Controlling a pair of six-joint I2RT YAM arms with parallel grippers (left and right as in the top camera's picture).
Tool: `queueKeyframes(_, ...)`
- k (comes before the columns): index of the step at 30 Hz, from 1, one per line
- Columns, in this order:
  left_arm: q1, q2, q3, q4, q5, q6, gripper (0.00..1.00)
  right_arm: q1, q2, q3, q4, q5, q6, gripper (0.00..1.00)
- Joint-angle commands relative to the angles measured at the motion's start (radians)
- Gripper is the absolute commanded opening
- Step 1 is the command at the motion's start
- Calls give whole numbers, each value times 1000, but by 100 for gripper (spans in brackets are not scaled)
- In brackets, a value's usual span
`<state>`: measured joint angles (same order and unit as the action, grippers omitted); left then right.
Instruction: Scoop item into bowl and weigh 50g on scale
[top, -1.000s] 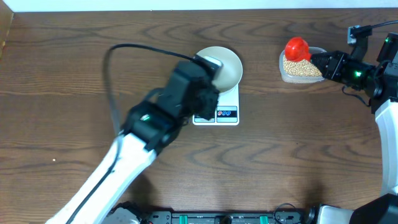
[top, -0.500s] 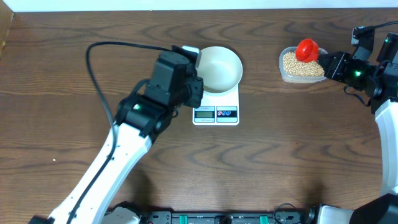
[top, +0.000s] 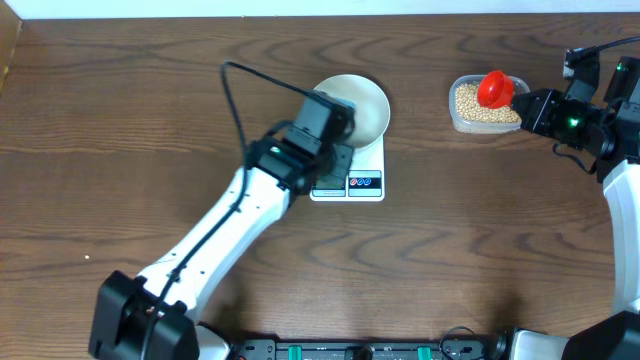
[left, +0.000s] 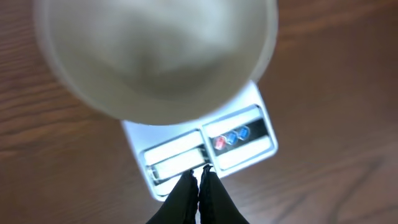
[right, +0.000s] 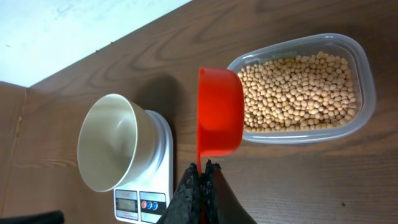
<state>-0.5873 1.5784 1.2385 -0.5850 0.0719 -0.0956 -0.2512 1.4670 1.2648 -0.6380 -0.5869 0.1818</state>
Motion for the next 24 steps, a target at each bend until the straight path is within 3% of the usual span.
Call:
queueKeyframes(1,-60,23,0,-5,-22,99,7,-3,-1,-1,-2,1,-23,1)
queueKeyframes(4,-101,56,-12,-5,-84,110,7,-3,-1,-1,-2,1,-23,1)
queueKeyframes(12,-125,183,-20,7,-88,114,7,-3,-1,-1,-2,2,-24,1)
queueKeyframes(17,-125,266,-20,30,-88,178,7,-3,-1,-1,-3,2,-23,1)
queueKeyframes(24,-125,299,-24,123,-89,193,7,-3,-1,-1,-3,2,-23,1)
